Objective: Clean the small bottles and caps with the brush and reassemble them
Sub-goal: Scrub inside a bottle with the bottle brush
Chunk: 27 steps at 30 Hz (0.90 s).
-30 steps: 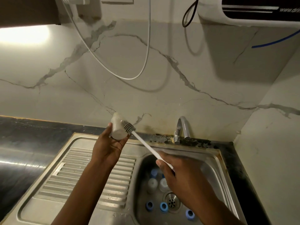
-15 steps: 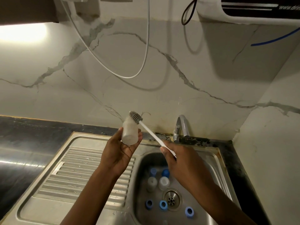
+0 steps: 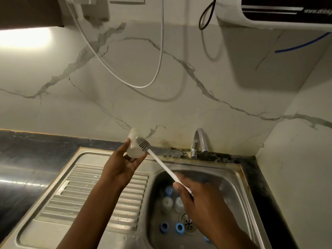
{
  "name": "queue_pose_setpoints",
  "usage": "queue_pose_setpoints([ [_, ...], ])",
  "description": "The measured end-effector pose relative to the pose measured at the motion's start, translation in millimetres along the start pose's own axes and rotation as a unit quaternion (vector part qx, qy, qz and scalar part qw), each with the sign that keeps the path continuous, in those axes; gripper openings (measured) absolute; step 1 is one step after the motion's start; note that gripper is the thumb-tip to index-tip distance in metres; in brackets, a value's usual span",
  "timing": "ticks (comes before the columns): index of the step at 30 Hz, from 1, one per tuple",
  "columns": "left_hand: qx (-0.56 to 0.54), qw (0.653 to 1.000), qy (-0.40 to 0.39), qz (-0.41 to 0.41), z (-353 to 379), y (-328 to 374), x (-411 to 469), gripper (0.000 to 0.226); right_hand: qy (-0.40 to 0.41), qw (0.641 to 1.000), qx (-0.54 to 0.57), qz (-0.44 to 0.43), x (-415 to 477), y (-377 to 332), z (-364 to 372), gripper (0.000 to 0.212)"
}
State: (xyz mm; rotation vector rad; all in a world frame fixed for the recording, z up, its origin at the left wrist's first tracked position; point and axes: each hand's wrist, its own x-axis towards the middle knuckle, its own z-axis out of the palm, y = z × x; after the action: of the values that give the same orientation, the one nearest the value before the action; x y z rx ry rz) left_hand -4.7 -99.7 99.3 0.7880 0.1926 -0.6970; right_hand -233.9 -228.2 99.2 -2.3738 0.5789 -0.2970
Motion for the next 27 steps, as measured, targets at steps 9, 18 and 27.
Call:
queue_pose_setpoints([
  [9, -0.053, 0.995, -0.076, -0.047, 8, -20, -22, 0.043, 0.038, 0.999, -0.023, -0.004, 22, -6, -14, 0.048],
  [18, -0.100, 0.990, -0.080, -0.054, 5, -13, -23, 0.045, 0.030, 0.999, 0.002, -0.012, 27, -14, -9, 0.047],
  [27, -0.091, 0.992, -0.083, -0.041, -6, 0, -17, 0.039, 0.009, 1.000, 0.007, -0.014, -3, 3, 0, 0.056],
])
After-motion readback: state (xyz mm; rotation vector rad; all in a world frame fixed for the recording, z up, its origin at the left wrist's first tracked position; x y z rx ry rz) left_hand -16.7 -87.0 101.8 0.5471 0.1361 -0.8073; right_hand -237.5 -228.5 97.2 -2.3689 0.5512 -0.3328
